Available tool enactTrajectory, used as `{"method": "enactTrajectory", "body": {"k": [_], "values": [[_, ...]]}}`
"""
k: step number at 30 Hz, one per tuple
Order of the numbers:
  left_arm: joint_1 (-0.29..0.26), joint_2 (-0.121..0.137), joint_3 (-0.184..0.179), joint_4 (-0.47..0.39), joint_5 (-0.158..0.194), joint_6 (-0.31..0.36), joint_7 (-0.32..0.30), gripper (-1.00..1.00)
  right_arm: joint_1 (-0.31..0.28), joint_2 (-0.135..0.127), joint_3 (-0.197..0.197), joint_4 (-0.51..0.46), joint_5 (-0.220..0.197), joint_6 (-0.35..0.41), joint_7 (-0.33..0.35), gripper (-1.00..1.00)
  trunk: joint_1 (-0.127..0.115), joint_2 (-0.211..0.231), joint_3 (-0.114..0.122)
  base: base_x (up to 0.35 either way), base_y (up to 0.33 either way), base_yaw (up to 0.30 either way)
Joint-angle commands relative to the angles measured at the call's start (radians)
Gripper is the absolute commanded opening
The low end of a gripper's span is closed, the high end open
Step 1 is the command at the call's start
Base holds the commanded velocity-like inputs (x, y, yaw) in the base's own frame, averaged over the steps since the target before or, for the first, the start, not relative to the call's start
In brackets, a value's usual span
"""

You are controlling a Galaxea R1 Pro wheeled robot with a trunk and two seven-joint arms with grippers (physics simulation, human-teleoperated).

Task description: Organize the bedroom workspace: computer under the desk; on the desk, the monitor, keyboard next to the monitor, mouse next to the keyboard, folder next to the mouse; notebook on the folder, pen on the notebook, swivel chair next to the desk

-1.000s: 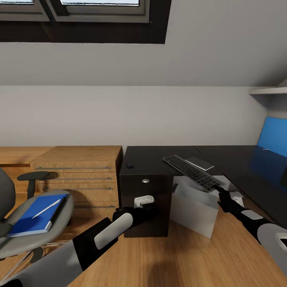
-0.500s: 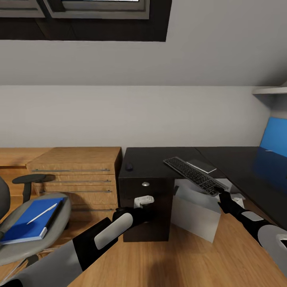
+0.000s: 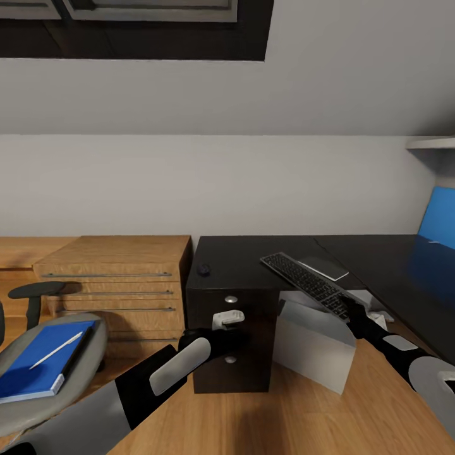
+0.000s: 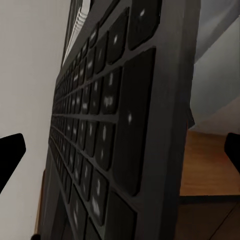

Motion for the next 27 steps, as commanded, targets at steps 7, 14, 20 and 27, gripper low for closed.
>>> {"method": "enactTrajectory", "body": {"k": [7, 14, 20, 27], "values": [[-0.001, 0.001, -0.002, -0.001, 0.006, 0.0, 0.006, 1.0, -0.001, 0.002, -0.005, 0.011, -0.002, 0.005, 0.003, 1.0, 0.0, -0.001, -0.001, 0.055, 0.0, 0.0], [-0.001, 0.001, -0.002, -0.001, 0.006, 0.0, 0.007, 1.0, -0.001, 0.004, -0.003, 0.012, -0.001, 0.005, 0.002, -1.0, 0.0, -0.001, -0.001, 0.001, 0.0, 0.0], [-0.001, 0.0, -0.002, -0.001, 0.006, 0.0, 0.007, 1.0, -0.001, 0.003, -0.004, 0.012, -0.001, 0.004, 0.004, -1.0, 0.0, -0.001, -0.001, 0.0, 0.0, 0.0], [-0.001, 0.0, -0.002, -0.001, 0.006, 0.0, 0.006, 1.0, -0.001, 0.005, -0.003, 0.011, 0.0, 0.002, 0.008, -1.0, 0.0, -0.001, -0.001, 0.0, 0.0, 0.0]]}}
